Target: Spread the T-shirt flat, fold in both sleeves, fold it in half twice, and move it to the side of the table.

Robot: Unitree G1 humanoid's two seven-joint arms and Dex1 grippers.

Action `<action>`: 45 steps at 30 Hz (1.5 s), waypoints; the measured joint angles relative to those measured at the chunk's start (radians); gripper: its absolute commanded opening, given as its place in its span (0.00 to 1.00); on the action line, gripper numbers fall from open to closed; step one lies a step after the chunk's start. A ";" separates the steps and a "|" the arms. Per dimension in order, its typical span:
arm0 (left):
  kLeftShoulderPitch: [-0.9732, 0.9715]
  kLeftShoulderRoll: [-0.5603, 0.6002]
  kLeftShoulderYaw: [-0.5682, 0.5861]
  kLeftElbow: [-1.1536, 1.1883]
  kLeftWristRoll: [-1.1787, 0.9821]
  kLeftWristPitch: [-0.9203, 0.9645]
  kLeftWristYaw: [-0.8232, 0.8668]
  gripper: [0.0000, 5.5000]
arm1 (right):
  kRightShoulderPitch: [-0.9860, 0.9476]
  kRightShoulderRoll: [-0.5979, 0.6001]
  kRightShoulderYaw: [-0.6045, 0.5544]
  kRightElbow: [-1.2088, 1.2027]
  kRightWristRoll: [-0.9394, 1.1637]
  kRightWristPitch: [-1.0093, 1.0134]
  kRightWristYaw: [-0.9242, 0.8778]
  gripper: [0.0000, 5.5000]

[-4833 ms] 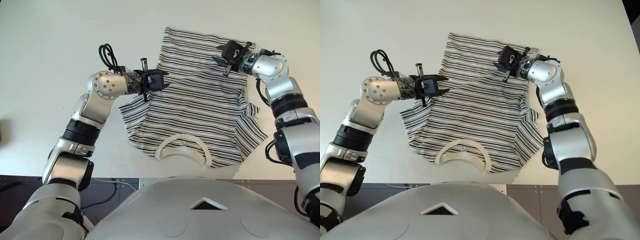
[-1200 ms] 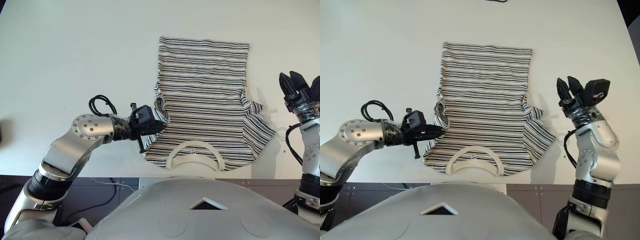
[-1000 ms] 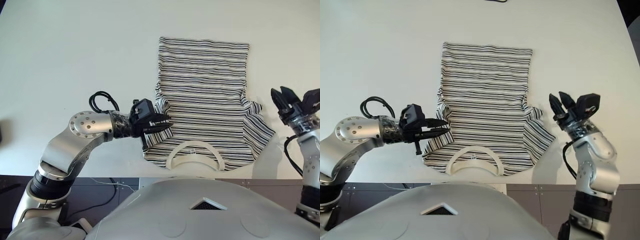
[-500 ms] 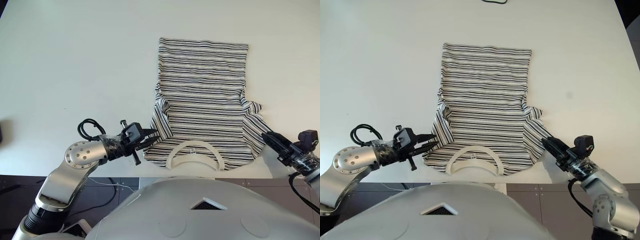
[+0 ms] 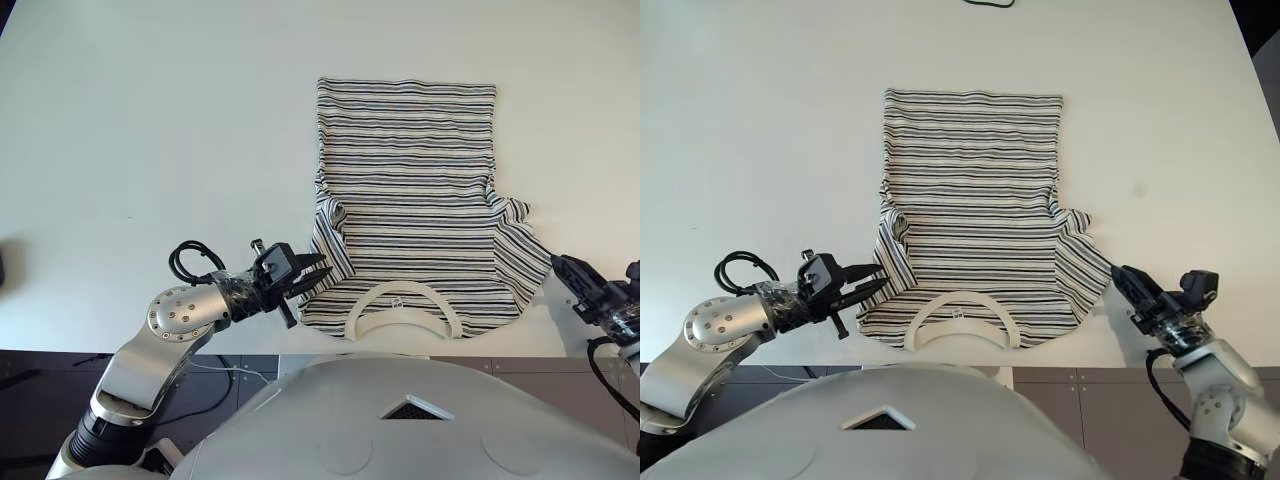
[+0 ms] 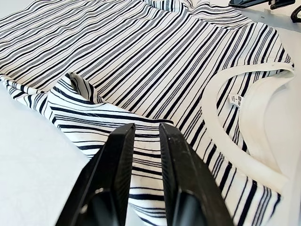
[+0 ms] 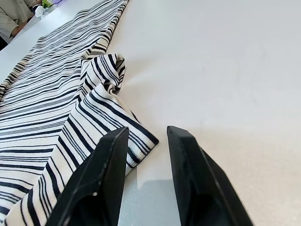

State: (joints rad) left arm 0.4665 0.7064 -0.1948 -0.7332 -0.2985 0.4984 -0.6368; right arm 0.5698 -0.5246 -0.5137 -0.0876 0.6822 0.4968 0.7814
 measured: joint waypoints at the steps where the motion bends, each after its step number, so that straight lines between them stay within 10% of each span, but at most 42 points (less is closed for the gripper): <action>1: 0.000 -0.003 -0.001 0.000 0.000 0.000 0.007 0.17 | -0.001 0.000 0.006 0.000 -0.009 -0.008 0.000 0.27; 14: 0.030 -0.017 -0.024 -0.008 0.035 0.000 0.037 0.17 | 0.000 0.002 0.057 -0.003 -0.033 -0.045 0.005 0.02; 25: 0.031 -0.031 -0.025 -0.006 0.050 -0.003 0.052 0.17 | -0.039 0.007 0.044 -0.241 0.059 0.026 -0.054 0.02; 45: 0.032 -0.011 -0.005 -0.009 0.049 -0.005 0.010 0.17 | 0.054 -0.120 0.407 -0.524 -0.265 -0.022 -0.022 0.12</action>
State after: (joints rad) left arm 0.4985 0.6953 -0.1997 -0.7424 -0.2498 0.4937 -0.6264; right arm 0.6241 -0.6443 -0.1062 -0.6115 0.4175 0.4748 0.7594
